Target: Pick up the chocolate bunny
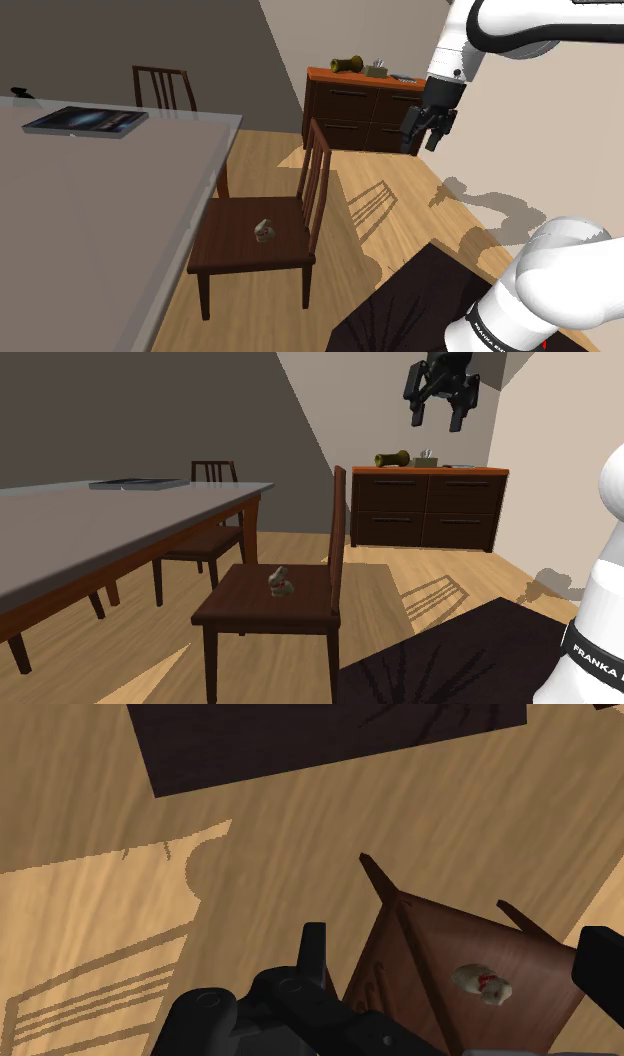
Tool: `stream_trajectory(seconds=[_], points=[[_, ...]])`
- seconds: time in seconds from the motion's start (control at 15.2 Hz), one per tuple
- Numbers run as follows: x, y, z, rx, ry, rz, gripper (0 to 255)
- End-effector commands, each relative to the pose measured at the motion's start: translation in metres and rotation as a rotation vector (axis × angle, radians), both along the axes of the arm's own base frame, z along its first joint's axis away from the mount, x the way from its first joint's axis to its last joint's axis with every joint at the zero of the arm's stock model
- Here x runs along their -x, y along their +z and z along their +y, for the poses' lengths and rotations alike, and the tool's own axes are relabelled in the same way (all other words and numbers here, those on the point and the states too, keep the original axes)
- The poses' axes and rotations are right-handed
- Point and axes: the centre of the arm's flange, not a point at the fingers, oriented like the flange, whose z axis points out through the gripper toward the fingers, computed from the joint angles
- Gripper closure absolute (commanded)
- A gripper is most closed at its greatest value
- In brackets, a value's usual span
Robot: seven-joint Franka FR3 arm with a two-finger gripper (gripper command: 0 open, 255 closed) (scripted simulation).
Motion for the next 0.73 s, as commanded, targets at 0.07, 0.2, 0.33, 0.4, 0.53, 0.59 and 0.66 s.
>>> stream_trajectory(seconds=[0.07, 0.2, 0.33, 0.4, 0.53, 0.59, 0.66], points=[[-0.008, -0.007, 0.009, 0.007, -0.009, 0.003, 0], [-0.024, -0.023, 0.025, 0.02, -0.028, 0.009, 0], [-0.041, -0.038, 0.042, 0.034, -0.046, 0.015, 0], [-0.049, -0.046, 0.05, 0.041, -0.055, 0.018, 0], [-0.066, -0.062, 0.065, 0.054, -0.074, 0.024, 0], [-0.075, -0.07, 0.073, 0.061, -0.083, 0.027, 0], [-0.083, -0.078, 0.08, 0.068, -0.092, 0.03, 0]])
